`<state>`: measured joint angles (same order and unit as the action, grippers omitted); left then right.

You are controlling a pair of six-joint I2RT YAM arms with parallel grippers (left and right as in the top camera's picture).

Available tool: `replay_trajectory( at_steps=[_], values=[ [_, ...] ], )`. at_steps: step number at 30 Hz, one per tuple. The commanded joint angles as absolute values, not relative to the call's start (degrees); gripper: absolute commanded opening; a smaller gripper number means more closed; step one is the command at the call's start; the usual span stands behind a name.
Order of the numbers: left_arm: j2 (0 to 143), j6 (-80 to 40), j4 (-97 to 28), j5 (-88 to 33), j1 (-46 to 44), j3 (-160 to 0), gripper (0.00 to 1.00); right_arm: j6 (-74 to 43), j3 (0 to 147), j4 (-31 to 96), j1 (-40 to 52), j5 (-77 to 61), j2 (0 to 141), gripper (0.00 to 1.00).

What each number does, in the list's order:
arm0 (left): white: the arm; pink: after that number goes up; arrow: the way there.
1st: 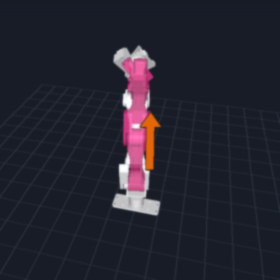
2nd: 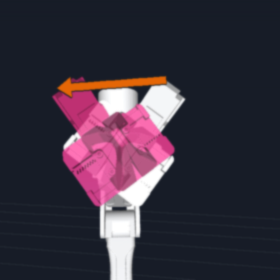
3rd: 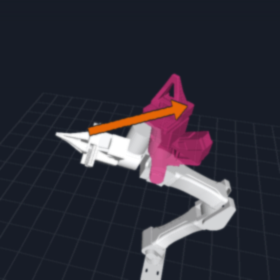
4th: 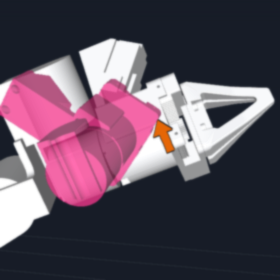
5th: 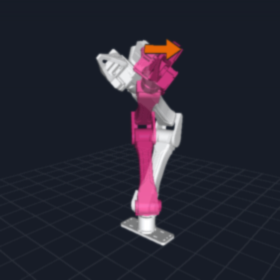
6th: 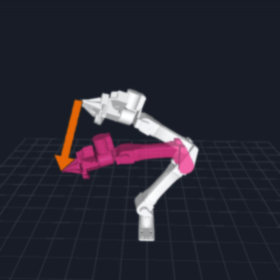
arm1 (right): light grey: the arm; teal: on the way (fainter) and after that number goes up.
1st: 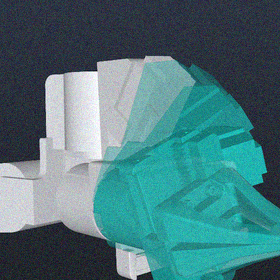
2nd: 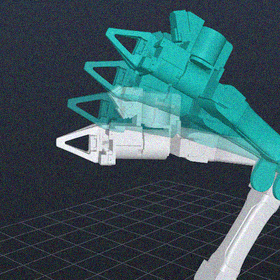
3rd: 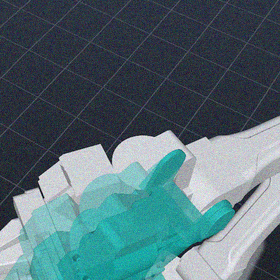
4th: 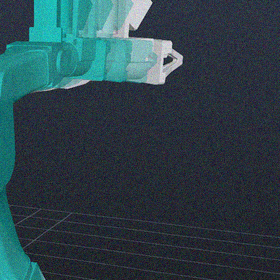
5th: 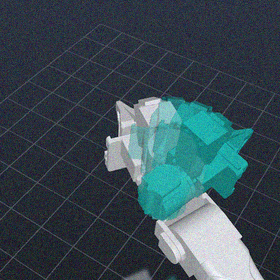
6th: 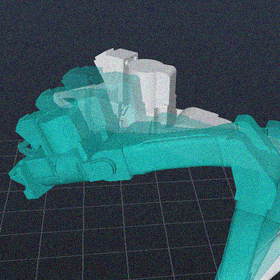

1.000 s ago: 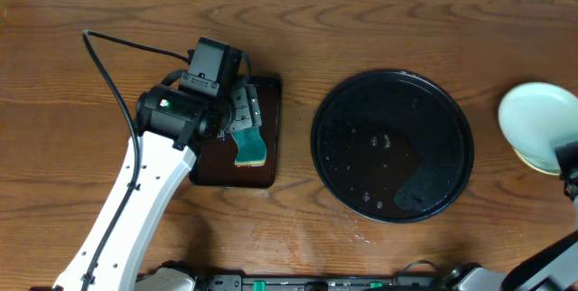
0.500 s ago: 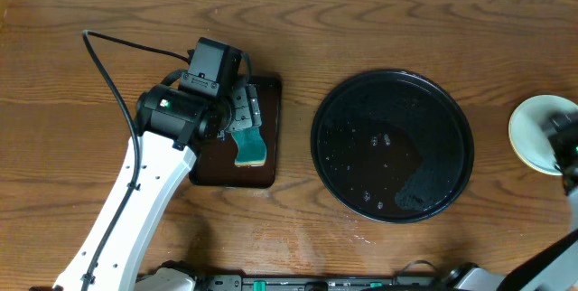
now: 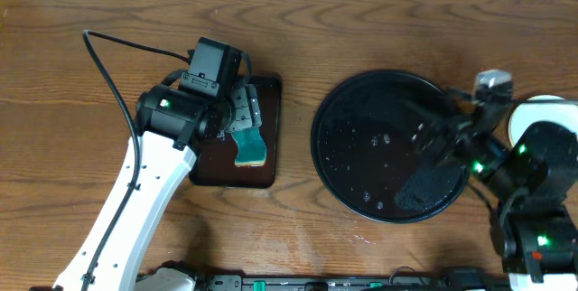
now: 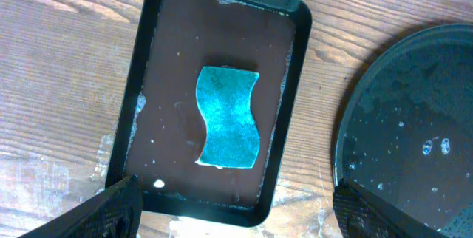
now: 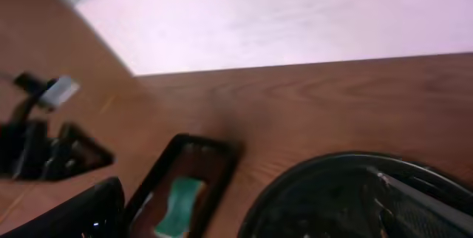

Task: Clean dirty plates on tray and stack at the side

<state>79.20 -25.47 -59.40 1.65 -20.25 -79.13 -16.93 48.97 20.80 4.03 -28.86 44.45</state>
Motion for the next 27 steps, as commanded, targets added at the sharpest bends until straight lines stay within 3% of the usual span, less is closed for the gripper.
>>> replay_trajectory(
  at_steps=[1,6,11,15,27],
  values=[
    [79.0,-25.3,-59.5,1.9,-20.1,-80.1,0.83,-15.2,49.3,22.6,8.6,-29.0,42.8,0.99],
    [79.0,-25.3,-59.5,1.9,-20.1,-80.1,0.83,-15.1,49.3,27.5,9.2,-28.6,42.7,0.99],
    [79.0,-25.3,-59.5,1.9,-20.1,-80.1,0.83,-15.1,47.0,24.4,9.5,-16.6,39.9,0.99],
    [79.0,-25.3,-59.5,1.9,-20.1,-80.1,0.83,-11.6,36.3,15.2,9.4,-7.2,31.9,0.99],
    [79.0,-25.3,-59.5,1.9,-20.1,-80.1,0.83,-11.3,6.7,1.5,9.4,-5.7,7.1,0.99]
  ],
)
